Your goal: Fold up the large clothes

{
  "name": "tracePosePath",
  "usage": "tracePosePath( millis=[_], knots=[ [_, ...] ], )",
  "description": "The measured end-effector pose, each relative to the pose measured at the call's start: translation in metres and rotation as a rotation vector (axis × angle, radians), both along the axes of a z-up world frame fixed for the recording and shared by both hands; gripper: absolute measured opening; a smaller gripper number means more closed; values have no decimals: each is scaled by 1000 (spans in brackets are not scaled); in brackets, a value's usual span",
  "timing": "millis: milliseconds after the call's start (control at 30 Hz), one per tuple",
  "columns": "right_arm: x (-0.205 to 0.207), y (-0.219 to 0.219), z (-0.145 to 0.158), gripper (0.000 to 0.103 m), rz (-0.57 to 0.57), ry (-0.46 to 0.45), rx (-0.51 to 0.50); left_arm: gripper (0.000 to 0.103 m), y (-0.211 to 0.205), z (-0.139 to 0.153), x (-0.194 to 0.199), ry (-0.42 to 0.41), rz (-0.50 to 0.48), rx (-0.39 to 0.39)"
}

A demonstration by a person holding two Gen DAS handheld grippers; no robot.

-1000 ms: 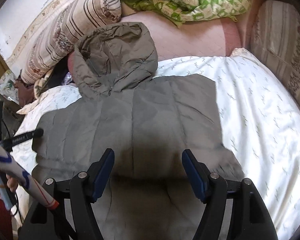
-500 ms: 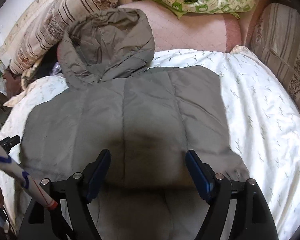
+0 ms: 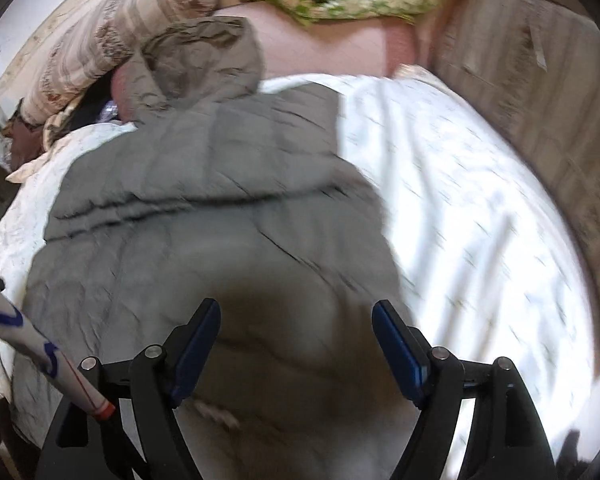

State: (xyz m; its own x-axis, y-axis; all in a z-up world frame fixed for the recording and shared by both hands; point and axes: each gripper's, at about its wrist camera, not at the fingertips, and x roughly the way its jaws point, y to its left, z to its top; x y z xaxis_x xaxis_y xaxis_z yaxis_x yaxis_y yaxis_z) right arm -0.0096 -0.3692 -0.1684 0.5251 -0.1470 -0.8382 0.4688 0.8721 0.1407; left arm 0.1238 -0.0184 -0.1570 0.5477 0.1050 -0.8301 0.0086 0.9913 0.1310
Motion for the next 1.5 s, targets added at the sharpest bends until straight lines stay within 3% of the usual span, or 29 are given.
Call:
tracePosePath(
  millis=[200,333,367,433,467,500,600,733,800,933,1100,1233,1500],
  knots=[
    [-63,-29,-14,84,-136,74,4,66,21,-38,-25,143,-87,-148],
    [-88,-42,-38,84,-175,100,128,66,21,-53,-42,187,-135,-246],
    [-92,-43,-42,84,-180,97,152,66,20,-55,-45,190,-136,-251],
    [-97,-40,-48,84,-177,85,194,51,16,-55,-51,194,-150,-238],
    [-98,-38,-50,74,-167,82,208,48,15,-54,-55,189,-150,-229],
    [-98,-35,-53,54,-146,81,227,44,14,-53,-61,182,-152,-218],
    [-107,-27,-54,49,-137,97,229,44,15,-51,-74,168,-141,-192],
    [-124,-28,-55,52,-169,92,230,45,23,-37,-81,158,-92,-181],
    [-129,-23,-47,54,-184,86,221,45,26,-22,-87,127,-79,-166],
    [-140,-7,-15,59,-176,53,114,59,30,12,-101,19,-59,-119],
    [-132,11,27,68,-129,-35,65,63,25,48,-105,-75,-62,-86],
    [-103,32,51,74,-41,-91,72,66,17,65,-101,-139,-86,-67],
    [-36,79,62,76,97,-104,63,67,-3,75,-80,-205,-125,-42]
  ],
)
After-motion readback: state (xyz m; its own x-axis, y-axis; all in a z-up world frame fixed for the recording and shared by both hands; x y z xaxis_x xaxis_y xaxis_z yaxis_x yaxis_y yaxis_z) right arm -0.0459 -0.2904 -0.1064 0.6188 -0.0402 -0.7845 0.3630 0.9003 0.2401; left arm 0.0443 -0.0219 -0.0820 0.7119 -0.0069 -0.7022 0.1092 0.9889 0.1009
